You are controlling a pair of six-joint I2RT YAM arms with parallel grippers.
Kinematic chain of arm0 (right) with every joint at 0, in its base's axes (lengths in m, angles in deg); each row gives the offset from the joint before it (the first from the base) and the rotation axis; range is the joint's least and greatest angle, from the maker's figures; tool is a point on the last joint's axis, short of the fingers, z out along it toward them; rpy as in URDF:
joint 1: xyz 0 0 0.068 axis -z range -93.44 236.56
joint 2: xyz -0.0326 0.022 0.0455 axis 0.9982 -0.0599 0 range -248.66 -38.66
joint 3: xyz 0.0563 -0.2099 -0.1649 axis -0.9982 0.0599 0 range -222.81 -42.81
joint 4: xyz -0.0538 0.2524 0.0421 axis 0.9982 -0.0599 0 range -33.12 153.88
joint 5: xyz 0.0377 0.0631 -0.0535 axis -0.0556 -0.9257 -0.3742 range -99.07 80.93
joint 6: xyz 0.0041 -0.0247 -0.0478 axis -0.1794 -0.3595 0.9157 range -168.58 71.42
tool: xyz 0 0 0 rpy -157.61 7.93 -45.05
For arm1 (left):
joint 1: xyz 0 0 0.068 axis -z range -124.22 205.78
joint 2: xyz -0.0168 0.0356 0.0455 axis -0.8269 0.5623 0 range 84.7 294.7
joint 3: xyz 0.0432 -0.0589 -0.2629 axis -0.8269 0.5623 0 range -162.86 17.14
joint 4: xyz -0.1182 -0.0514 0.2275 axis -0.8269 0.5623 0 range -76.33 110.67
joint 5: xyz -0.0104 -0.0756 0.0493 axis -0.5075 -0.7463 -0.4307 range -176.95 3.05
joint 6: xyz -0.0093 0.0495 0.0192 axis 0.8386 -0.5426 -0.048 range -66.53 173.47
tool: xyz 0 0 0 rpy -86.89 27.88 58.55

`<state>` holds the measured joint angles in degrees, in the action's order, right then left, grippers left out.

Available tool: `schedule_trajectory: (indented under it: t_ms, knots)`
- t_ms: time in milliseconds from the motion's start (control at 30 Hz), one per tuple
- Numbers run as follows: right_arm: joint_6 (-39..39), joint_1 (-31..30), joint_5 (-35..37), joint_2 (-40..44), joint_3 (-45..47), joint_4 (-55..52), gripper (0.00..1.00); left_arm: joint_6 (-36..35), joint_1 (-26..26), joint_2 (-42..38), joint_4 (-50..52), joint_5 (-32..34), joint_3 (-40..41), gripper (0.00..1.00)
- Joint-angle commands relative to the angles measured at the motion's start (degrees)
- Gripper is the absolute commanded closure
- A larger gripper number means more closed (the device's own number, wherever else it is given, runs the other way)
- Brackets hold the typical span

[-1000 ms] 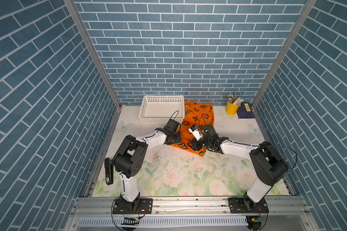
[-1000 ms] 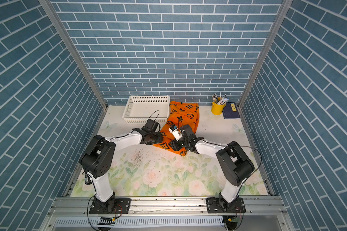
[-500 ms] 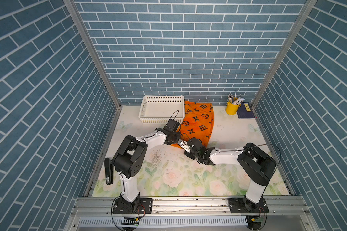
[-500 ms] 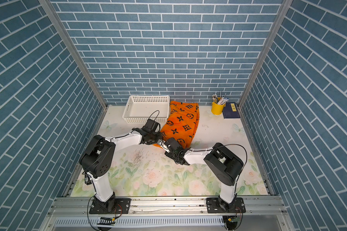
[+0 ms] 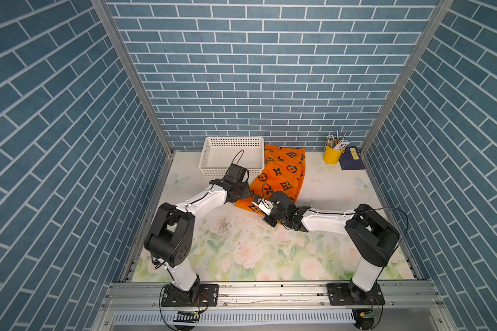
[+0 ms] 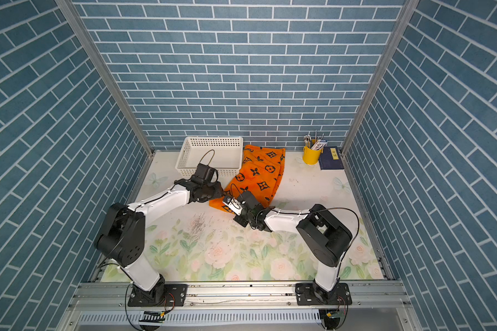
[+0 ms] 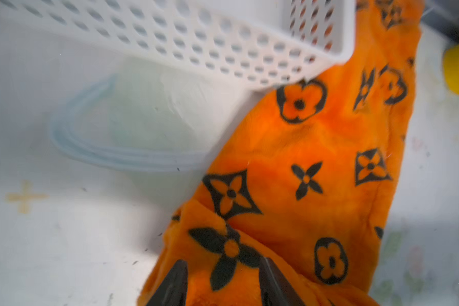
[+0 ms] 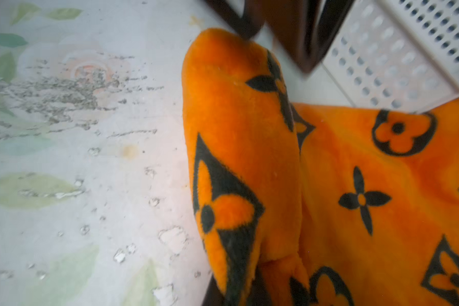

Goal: Roll up the pillowcase
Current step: Roll the pillowcase at the center of the board.

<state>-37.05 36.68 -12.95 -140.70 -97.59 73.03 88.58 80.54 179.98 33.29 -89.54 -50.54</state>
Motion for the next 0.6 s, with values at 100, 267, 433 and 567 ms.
schedule_trajectory:
  t_ms: [100,267,433,567]
  knots:
    - [-10.2,6.8,-18.5,-0.7,0.6,-6.3,1.0,-2.6,-0.9,-5.0,2.0,0.9,0.5,0.5]
    - [-14.1,12.4,-27.6,-6.4,-2.8,-8.0,1.0,-2.2,-0.8,-6.2,-1.4,-2.5,4.4,0.5]
    - [-16.9,15.7,-32.7,-13.4,-8.0,-11.1,1.0,-2.3,0.9,-5.1,-4.2,-4.5,5.8,0.5]
    - [-19.1,17.4,-34.3,-16.4,-10.2,-11.6,1.0,-2.1,3.6,-1.6,-6.0,-4.8,4.8,0.51]
